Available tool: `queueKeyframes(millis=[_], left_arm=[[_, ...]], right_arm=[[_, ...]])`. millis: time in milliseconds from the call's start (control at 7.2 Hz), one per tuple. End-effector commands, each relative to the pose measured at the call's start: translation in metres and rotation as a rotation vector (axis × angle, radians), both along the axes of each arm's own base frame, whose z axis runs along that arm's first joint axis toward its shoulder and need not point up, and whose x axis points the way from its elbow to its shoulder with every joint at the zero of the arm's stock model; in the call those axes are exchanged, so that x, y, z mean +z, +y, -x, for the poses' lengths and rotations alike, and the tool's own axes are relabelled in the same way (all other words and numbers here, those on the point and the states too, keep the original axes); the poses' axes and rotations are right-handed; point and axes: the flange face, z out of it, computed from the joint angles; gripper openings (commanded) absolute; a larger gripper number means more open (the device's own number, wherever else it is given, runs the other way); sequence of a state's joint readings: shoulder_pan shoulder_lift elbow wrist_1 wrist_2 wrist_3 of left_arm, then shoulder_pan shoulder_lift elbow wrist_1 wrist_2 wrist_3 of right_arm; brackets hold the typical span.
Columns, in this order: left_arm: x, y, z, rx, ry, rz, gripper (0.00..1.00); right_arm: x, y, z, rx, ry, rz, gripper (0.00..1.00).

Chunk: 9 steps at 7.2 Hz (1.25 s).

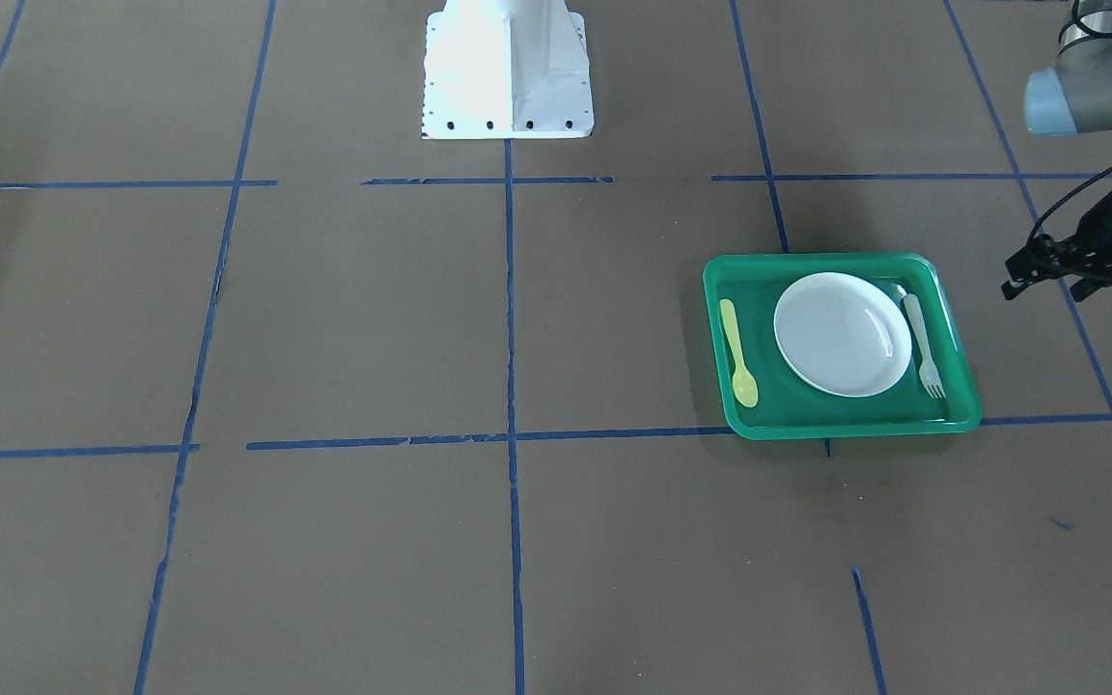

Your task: Place fork

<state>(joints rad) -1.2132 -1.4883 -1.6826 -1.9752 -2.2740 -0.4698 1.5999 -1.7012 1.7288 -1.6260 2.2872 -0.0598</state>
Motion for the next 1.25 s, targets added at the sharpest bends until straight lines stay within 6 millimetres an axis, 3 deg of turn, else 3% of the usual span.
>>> queueKeyframes(millis=[0,278,556,1111], left_arm=[[0.020,0.002,0.095,0.044,-0.072,-0.041,1.00],[0.023,0.007,0.147,0.075,-0.099,-0.027,1.00],[0.030,0.021,0.169,0.056,-0.092,-0.015,1.00],[0.019,0.017,0.173,0.047,-0.092,-0.043,1.00]], right_arm=[[0.000,0.000,0.000,0.000,0.000,0.000,1.00],[0.000,0.000,0.000,0.000,0.000,0.000,1.00],[0.000,0.000,0.000,0.000,0.000,0.000,1.00],[0.000,0.000,0.000,0.000,0.000,0.000,1.00]])
